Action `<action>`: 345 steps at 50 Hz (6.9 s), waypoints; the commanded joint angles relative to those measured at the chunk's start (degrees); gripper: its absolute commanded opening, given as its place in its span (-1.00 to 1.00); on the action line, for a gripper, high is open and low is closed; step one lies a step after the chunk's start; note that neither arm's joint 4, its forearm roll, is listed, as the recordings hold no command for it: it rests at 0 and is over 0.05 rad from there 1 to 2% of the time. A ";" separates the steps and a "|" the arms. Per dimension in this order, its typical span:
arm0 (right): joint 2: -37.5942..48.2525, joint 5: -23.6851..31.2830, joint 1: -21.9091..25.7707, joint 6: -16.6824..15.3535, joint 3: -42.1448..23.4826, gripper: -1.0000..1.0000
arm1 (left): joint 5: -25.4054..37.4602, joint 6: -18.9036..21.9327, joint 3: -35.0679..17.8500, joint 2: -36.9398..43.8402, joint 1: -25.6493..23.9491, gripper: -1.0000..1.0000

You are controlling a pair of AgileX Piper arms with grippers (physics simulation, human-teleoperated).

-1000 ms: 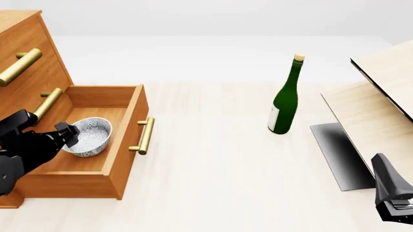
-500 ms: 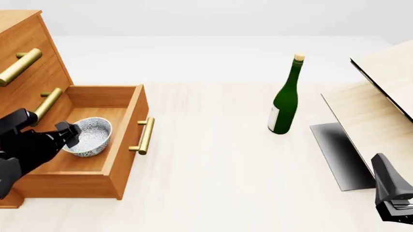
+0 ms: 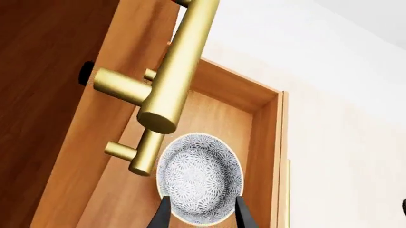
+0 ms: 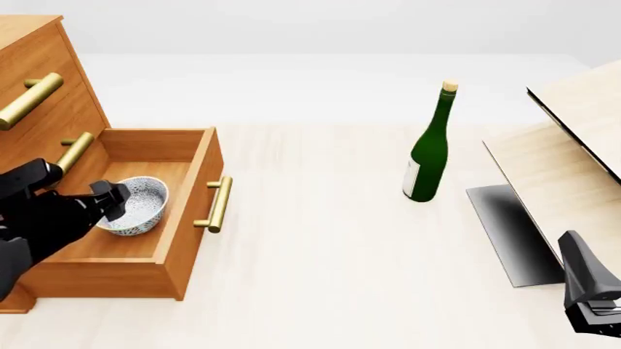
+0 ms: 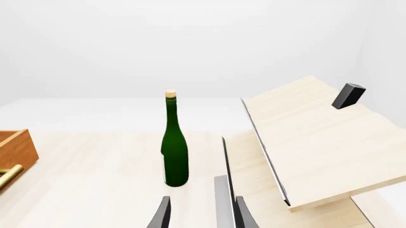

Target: Put the bowl in the bottom drawer of the cabinet and close it.

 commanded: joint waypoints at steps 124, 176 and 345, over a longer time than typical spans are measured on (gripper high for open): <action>-0.05 0.02 0.00 0.00 0.03 1.00 | 11.00 17.12 -7.44 -9.27 -33.46 1.00; -0.05 0.02 -0.01 0.00 0.03 1.00 | -0.68 -1.97 -1.87 2.34 -45.77 1.00; -0.05 0.02 -0.01 0.00 0.03 1.00 | -5.42 1.04 7.83 9.61 1.14 1.00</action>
